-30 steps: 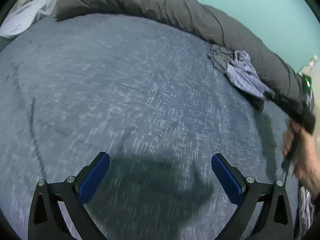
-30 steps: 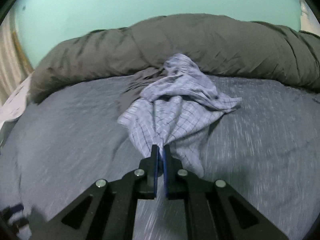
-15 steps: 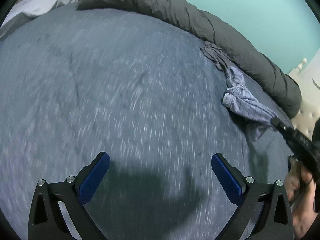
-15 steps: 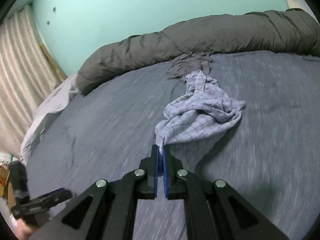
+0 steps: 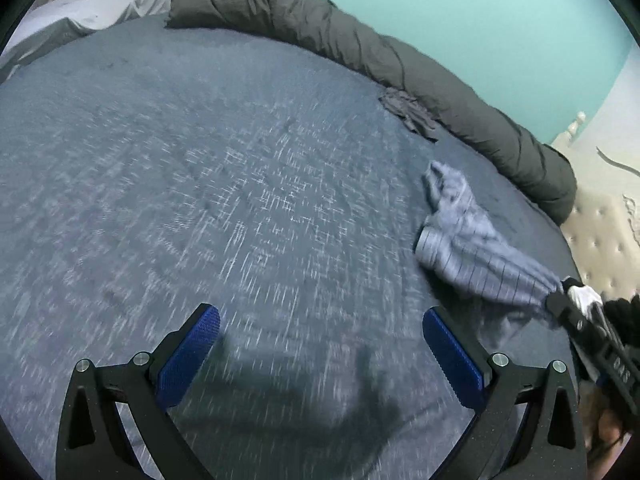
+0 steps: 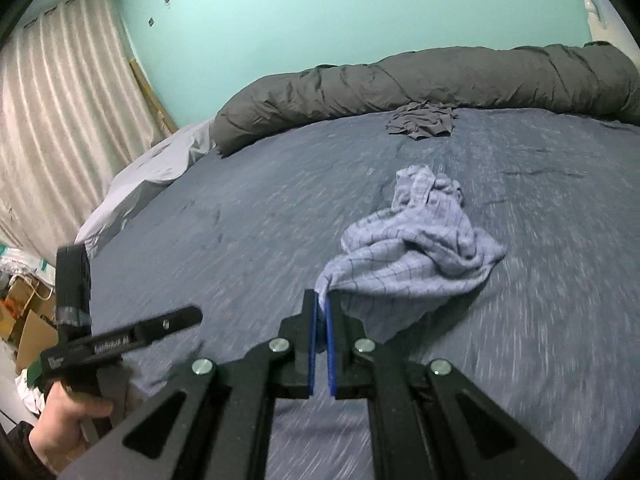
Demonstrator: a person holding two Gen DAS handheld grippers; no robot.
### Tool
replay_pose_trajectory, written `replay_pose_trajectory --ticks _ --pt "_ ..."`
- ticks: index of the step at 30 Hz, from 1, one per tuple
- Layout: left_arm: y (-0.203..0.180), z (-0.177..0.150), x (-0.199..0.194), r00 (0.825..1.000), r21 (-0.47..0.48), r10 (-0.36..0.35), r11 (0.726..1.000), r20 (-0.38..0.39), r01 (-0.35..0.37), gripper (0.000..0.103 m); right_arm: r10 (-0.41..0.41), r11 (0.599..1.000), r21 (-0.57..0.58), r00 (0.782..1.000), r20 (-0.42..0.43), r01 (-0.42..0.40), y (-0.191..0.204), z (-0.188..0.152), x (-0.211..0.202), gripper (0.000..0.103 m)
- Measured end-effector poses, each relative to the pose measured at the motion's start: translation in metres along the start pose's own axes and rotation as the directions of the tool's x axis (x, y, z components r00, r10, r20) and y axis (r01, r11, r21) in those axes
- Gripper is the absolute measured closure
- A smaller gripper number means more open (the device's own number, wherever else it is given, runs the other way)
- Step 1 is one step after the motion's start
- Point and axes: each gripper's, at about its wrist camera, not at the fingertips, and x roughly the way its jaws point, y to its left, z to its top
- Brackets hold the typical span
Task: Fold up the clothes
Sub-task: 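Drag the plaid pants across the bed with the right tool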
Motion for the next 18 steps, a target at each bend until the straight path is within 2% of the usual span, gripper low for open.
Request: replay_pose_trajectory --ticks 5,9,13,18 --pt "0.003 -0.024 -0.050 1.000 -0.019 -0.015 1.000 0.013 0.015 0.000 0.019 1.000 0.024 1.000 -0.017 -0.019 0.039 -0.031 -0.037 0.100" --pt "0.014 -0.042 -0.075 1.000 -0.041 -0.018 0.999 0.007 0.018 0.000 0.058 0.998 0.042 0.997 -0.044 -0.056 0.062 -0.049 -0.050 0.100" --pt "0.028 -0.055 -0.079 1.000 -0.066 -0.023 0.998 -0.003 0.023 0.000 0.075 0.997 0.041 0.993 -0.089 -0.072 0.075 -0.068 -0.044 0.100" --pt "0.043 -0.063 -0.067 1.000 -0.081 -0.018 0.997 -0.020 0.016 0.000 0.051 0.997 0.065 0.988 -0.146 -0.041 0.062 -0.082 -0.024 0.097"
